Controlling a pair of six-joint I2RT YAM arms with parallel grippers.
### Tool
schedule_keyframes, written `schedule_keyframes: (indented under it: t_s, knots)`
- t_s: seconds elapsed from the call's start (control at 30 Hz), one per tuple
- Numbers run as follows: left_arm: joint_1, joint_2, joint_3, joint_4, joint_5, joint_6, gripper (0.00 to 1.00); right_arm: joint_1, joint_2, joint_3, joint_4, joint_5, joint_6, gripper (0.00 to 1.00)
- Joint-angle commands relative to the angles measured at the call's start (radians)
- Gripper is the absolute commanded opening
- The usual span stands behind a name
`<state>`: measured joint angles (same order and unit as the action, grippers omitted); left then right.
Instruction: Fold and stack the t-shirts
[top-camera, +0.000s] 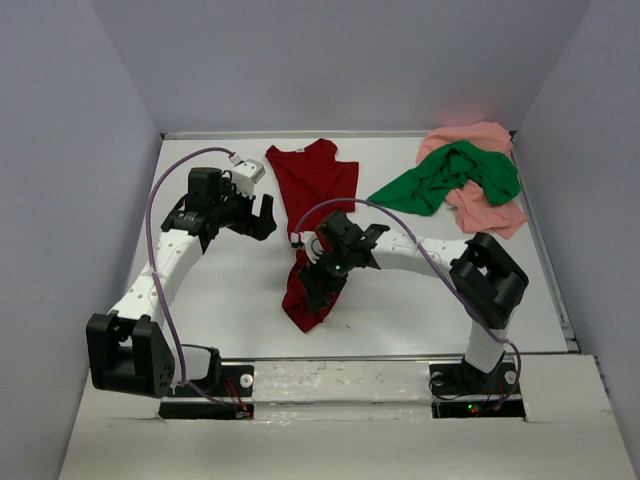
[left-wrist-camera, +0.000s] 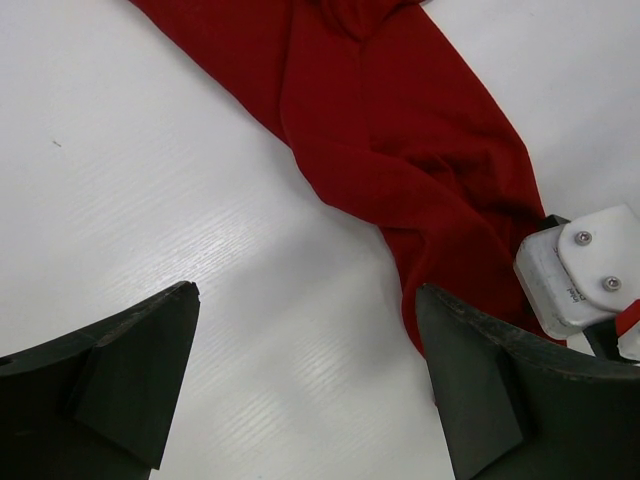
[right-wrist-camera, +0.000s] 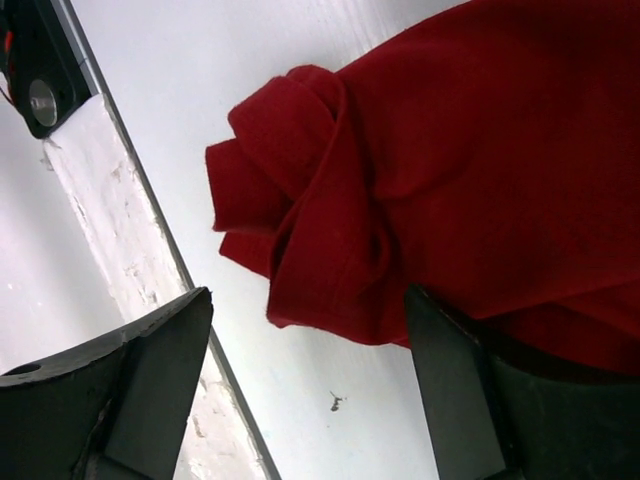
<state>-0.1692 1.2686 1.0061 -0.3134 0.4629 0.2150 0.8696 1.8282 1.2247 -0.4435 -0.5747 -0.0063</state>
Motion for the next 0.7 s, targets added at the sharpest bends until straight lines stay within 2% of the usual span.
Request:
schedule_keyframes:
  t_s: [0.0,0.1,0.2,0.6,0.67]
  knots:
    - [-0.006,-0.012,0.022,0.025,0.014,-0.008,0.99,0.022,0.009,0.024,-0.003,-0.025,0.003,0.79]
    - [-0.006,-0.017,0.022,0.027,0.014,-0.008,0.99,0.032,0.019,0.01,0.009,-0.014,0.003,0.79]
    - [-0.004,-0.021,0.019,0.031,0.013,-0.009,0.99,0.042,0.034,-0.005,0.035,-0.008,0.043,0.71]
    - [-0.006,-0.023,-0.001,0.043,0.043,-0.003,0.99,0.123,0.167,0.015,0.052,-0.01,0.074,0.7]
    - [-0.004,-0.031,-0.001,0.046,0.049,-0.003,0.99,0.144,0.181,0.019,0.057,-0.001,0.077,0.65]
